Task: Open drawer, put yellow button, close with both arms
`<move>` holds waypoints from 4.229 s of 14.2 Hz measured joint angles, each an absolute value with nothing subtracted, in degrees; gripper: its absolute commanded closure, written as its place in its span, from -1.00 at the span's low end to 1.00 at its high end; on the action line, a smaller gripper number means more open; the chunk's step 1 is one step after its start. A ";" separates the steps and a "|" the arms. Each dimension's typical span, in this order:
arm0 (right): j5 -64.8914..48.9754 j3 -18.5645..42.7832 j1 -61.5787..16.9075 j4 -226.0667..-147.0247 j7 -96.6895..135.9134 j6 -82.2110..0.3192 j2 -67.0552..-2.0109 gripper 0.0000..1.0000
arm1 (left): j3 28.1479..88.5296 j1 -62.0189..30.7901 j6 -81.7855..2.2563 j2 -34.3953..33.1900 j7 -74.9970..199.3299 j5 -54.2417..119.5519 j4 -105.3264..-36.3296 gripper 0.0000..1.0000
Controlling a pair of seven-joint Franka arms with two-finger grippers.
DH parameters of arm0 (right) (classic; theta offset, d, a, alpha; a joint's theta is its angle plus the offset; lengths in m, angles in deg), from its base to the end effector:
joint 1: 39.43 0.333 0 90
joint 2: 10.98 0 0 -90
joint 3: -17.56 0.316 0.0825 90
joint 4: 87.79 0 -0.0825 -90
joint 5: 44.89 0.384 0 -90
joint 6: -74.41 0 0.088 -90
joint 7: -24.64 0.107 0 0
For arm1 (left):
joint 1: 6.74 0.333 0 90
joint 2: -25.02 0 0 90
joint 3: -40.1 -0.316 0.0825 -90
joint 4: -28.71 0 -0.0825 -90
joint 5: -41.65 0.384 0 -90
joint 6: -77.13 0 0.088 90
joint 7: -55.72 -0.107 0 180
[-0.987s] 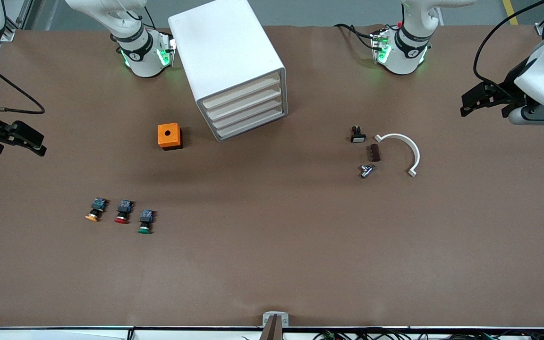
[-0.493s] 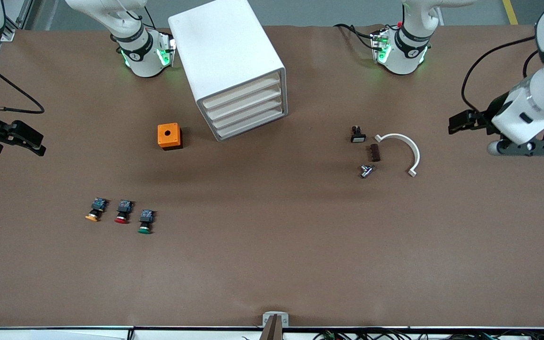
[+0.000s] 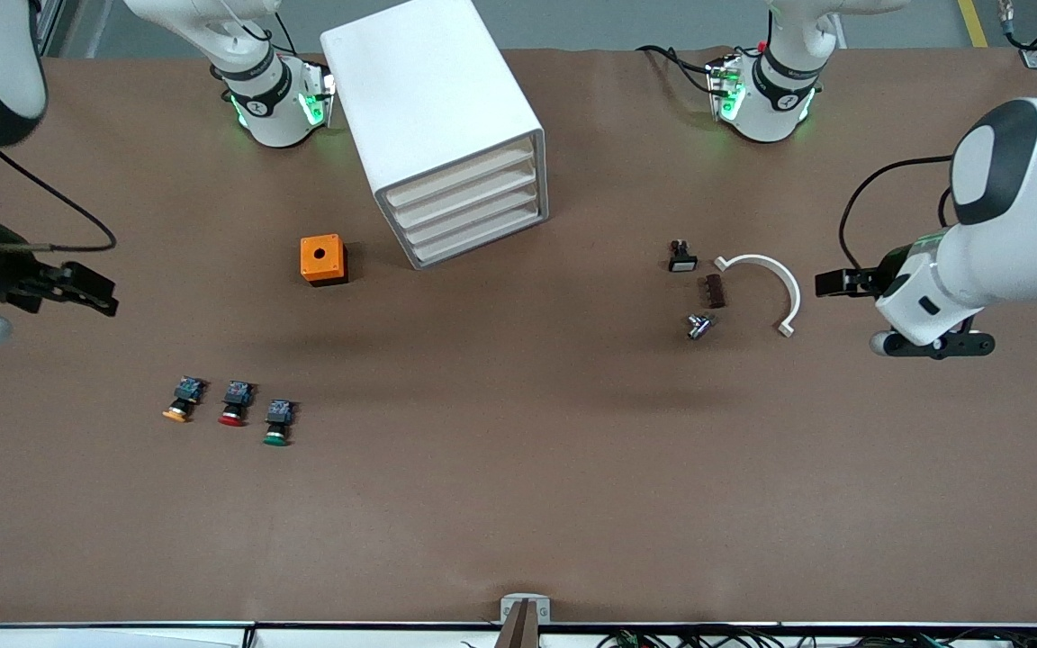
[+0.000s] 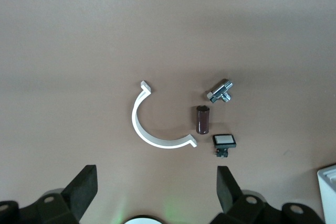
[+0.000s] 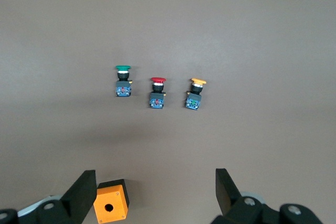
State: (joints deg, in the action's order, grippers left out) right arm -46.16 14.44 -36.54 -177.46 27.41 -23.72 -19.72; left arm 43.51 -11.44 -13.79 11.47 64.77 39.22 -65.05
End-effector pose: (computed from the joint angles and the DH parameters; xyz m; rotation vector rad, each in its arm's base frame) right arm 0.6089 -0.0023 0.5510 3.1104 -0.0755 -0.0062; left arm 0.5934 -0.0863 0.4583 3.0956 0.0353 -0.4533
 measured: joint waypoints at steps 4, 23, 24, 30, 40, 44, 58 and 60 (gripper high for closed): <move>-46.09 14.27 -36.75 -177.60 27.41 -25.37 -24.54 -1.00 | 43.83 -18.42 -9.67 5.06 83.13 38.91 -59.29 -0.99; -45.57 13.96 -45.26 -185.78 29.56 -47.22 -46.05 -1.00 | 52.91 -26.39 -2.57 -17.08 169.88 4.43 -50.80 -0.99; -45.03 13.96 -45.28 -185.79 29.60 -47.64 -46.70 -1.00 | 53.88 -26.40 -2.39 -17.80 173.83 3.54 -50.79 -0.99; -43.57 13.97 -45.46 -187.13 29.73 -51.69 -49.17 0.11 | 56.93 -26.99 -1.97 -21.96 188.49 -3.79 -50.76 -0.98; -40.58 14.04 -45.70 -187.21 29.80 -51.80 -49.08 1.00 | 57.05 -31.79 -1.80 -23.70 190.47 -8.38 -50.42 -0.17; -40.50 14.67 -45.66 -185.09 29.85 -47.85 -48.34 1.00 | 57.11 -33.87 -1.75 -23.70 190.47 -9.89 -50.01 -0.06; -39.87 15.58 -36.36 -179.83 51.12 -25.60 -37.75 1.00 | 57.14 -36.75 -1.64 -23.71 189.40 -10.06 -49.86 0.71; -38.36 15.60 -35.31 -179.84 53.98 -23.85 -36.20 1.00 | 57.14 -36.72 -1.63 -23.71 189.40 -10.06 -49.86 0.71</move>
